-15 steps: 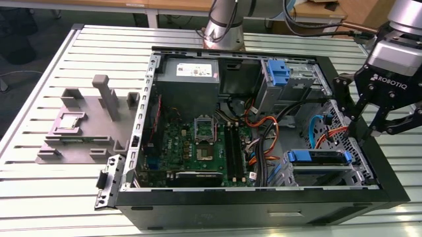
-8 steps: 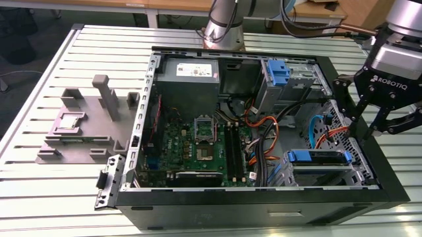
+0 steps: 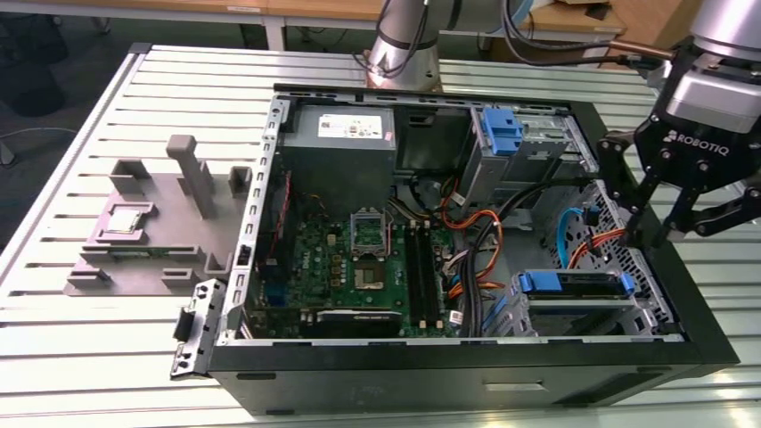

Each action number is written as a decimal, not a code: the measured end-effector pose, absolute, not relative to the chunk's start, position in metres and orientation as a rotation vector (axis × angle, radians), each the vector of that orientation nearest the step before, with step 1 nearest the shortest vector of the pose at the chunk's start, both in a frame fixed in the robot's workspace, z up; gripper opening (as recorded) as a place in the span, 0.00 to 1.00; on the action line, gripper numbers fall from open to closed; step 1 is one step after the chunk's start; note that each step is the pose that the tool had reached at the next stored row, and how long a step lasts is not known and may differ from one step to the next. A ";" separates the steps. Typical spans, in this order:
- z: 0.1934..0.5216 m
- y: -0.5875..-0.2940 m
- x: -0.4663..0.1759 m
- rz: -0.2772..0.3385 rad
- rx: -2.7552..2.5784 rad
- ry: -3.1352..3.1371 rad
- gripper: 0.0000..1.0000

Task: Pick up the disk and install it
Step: 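Insert the first disk wire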

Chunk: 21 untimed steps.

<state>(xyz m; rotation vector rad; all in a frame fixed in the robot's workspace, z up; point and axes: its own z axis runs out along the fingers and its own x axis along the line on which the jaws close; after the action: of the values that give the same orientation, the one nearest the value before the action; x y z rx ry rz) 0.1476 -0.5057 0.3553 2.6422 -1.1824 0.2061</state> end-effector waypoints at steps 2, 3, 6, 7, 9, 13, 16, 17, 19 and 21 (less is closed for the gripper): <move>0.355 -0.504 0.148 0.204 2.635 -1.178 0.31; 0.355 -0.504 0.148 0.202 2.635 -1.177 0.31; 0.355 -0.503 0.149 0.200 2.636 -1.173 0.31; 0.355 -0.502 0.149 0.199 2.636 -1.172 0.31; 0.355 -0.501 0.150 0.197 2.636 -1.170 0.31; 0.355 -0.497 0.152 0.187 2.632 -1.167 0.31; 0.355 -0.494 0.153 0.184 2.630 -1.166 0.31; 0.355 -0.493 0.154 0.183 2.630 -1.165 0.31; 0.355 -0.491 0.155 0.181 2.629 -1.164 0.31; 0.355 -0.489 0.156 0.179 2.627 -1.163 0.31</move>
<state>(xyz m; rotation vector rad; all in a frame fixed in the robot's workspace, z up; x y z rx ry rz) 0.1558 -0.4892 0.3545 2.6266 -1.1628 0.1795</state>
